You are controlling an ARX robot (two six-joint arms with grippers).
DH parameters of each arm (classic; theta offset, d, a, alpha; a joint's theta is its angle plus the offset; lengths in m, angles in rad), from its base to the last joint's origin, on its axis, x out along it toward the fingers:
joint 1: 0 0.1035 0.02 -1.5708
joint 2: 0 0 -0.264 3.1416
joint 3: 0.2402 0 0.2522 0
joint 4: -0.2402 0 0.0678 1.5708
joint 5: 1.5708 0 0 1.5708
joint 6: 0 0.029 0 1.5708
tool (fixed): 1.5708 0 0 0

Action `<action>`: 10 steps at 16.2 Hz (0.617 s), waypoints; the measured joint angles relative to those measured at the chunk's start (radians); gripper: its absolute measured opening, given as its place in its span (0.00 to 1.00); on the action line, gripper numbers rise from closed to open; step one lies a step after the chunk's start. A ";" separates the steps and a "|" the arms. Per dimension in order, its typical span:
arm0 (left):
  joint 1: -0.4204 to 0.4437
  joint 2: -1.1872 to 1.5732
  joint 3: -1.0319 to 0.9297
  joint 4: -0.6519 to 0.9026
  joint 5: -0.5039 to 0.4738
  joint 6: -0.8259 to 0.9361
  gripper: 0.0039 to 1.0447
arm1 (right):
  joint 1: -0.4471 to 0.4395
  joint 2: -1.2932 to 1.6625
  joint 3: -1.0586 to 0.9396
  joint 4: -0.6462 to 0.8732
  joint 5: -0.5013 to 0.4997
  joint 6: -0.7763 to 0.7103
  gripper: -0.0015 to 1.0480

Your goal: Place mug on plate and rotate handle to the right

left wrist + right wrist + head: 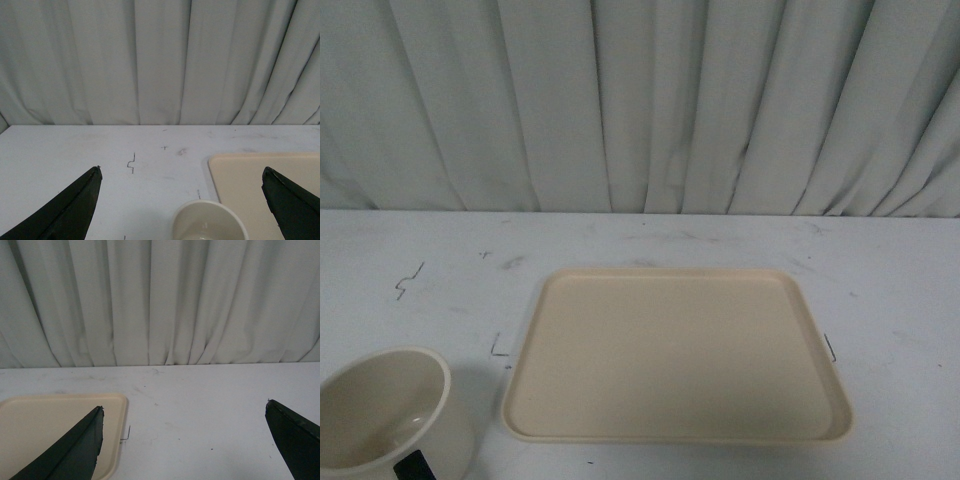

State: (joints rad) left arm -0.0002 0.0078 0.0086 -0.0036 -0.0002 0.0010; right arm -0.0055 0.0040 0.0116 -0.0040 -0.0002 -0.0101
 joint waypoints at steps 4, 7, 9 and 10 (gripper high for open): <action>0.000 0.000 0.000 0.000 0.000 0.000 0.94 | 0.000 0.000 0.000 0.000 0.000 0.000 0.94; 0.000 0.000 0.000 0.000 0.000 0.000 0.94 | 0.000 0.000 0.000 0.000 0.000 0.000 0.94; 0.000 0.000 0.000 0.000 0.000 0.000 0.94 | 0.000 0.000 0.000 0.000 0.000 0.000 0.94; 0.000 0.000 0.000 0.000 0.000 0.000 0.94 | 0.000 0.000 0.000 0.000 0.000 0.000 0.94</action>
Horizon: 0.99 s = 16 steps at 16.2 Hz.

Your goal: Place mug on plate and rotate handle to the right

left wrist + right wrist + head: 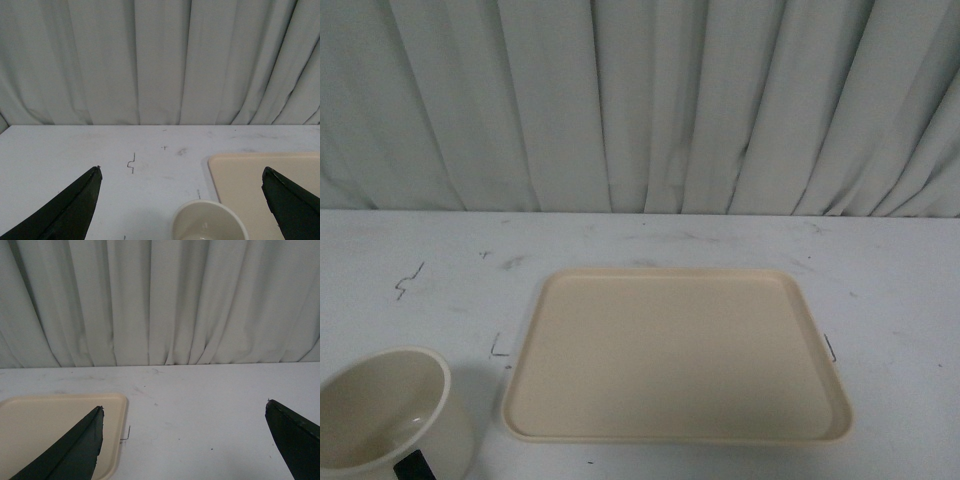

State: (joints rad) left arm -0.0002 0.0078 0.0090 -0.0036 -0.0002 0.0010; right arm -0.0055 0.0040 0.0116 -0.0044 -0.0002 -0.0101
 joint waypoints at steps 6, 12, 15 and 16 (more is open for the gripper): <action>0.000 0.000 0.000 0.000 0.000 0.000 0.94 | 0.000 0.000 0.000 0.000 0.000 0.000 0.94; 0.026 0.662 0.379 -0.458 0.014 -0.009 0.94 | 0.001 0.000 0.000 0.000 0.000 0.000 0.94; 0.083 0.983 0.484 -0.448 0.149 -0.021 0.94 | 0.001 0.000 0.000 0.001 0.000 0.000 0.94; 0.104 1.062 0.505 -0.432 0.168 -0.019 0.94 | 0.001 0.000 0.000 0.001 0.000 0.000 0.94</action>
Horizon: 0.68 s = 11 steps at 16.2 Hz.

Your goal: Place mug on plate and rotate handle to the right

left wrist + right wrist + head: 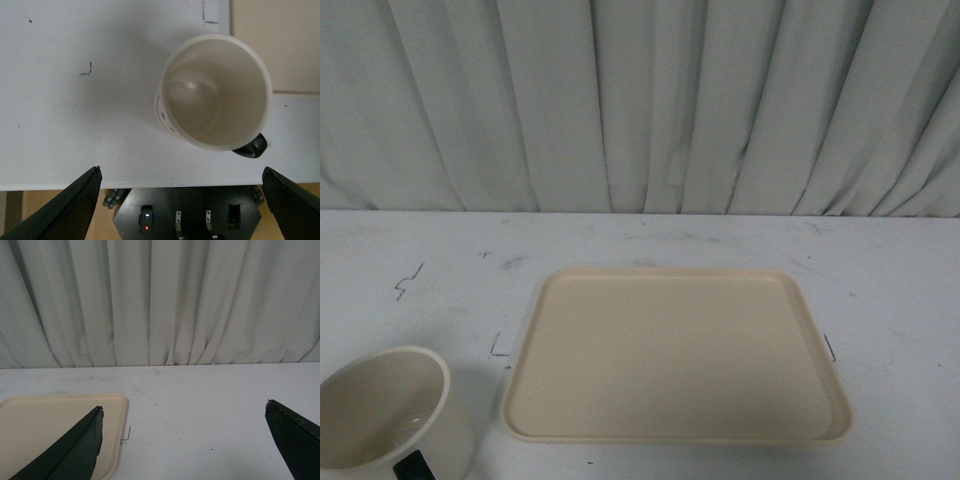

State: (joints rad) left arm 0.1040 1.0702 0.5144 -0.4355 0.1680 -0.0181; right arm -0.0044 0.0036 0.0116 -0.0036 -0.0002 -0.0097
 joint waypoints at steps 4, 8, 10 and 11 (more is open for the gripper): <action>0.041 0.234 0.068 0.086 0.064 0.000 0.94 | 0.000 0.000 0.000 0.000 0.000 0.000 0.94; 0.015 0.457 0.132 0.193 0.013 -0.002 0.94 | 0.000 0.000 0.000 0.000 0.000 0.000 0.94; -0.008 0.537 0.155 0.251 -0.034 0.010 0.94 | 0.000 0.000 0.000 0.000 0.000 0.000 0.94; -0.016 0.546 0.154 0.268 -0.026 0.034 0.94 | 0.000 0.000 0.000 0.000 0.000 0.000 0.94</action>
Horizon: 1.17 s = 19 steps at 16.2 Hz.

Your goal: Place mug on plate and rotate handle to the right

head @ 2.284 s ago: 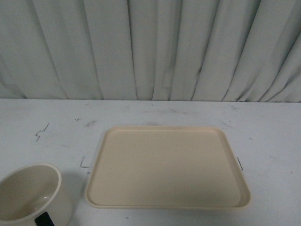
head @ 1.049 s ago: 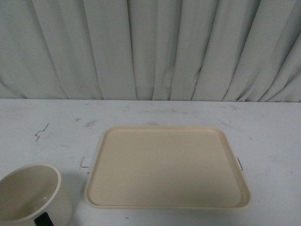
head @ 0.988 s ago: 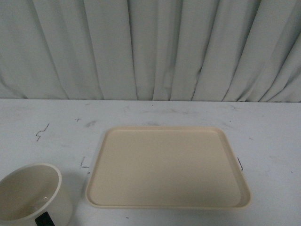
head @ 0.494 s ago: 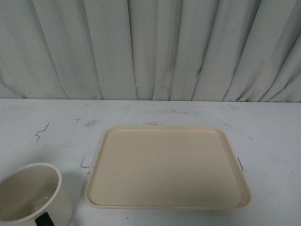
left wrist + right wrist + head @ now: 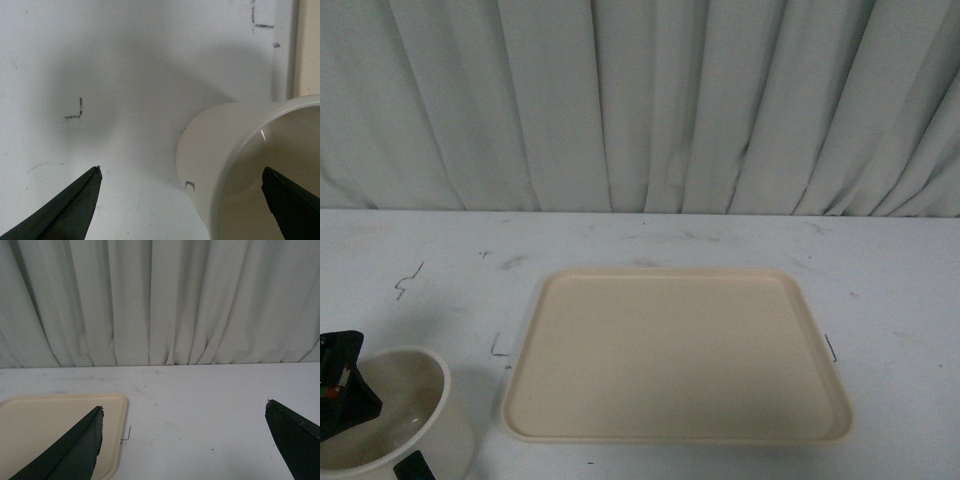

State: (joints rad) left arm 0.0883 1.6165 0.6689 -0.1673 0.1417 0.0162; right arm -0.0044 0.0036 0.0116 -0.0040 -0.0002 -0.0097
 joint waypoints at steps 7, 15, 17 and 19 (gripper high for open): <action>0.005 -0.017 -0.003 -0.014 0.002 0.023 0.22 | 0.000 0.000 0.000 0.000 0.000 0.000 0.94; -0.323 0.019 0.293 -0.124 -0.014 0.075 0.03 | 0.000 0.000 0.000 0.000 0.000 0.000 0.94; -0.404 0.096 0.340 -0.118 -0.037 0.097 0.03 | 0.000 0.000 0.000 0.000 0.000 0.000 0.94; -0.462 0.149 0.382 -0.126 -0.033 0.117 0.03 | 0.000 0.000 0.000 0.000 0.000 0.000 0.94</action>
State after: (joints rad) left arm -0.3740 1.7653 1.0508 -0.2928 0.1089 0.1329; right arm -0.0044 0.0036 0.0116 -0.0036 -0.0002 -0.0097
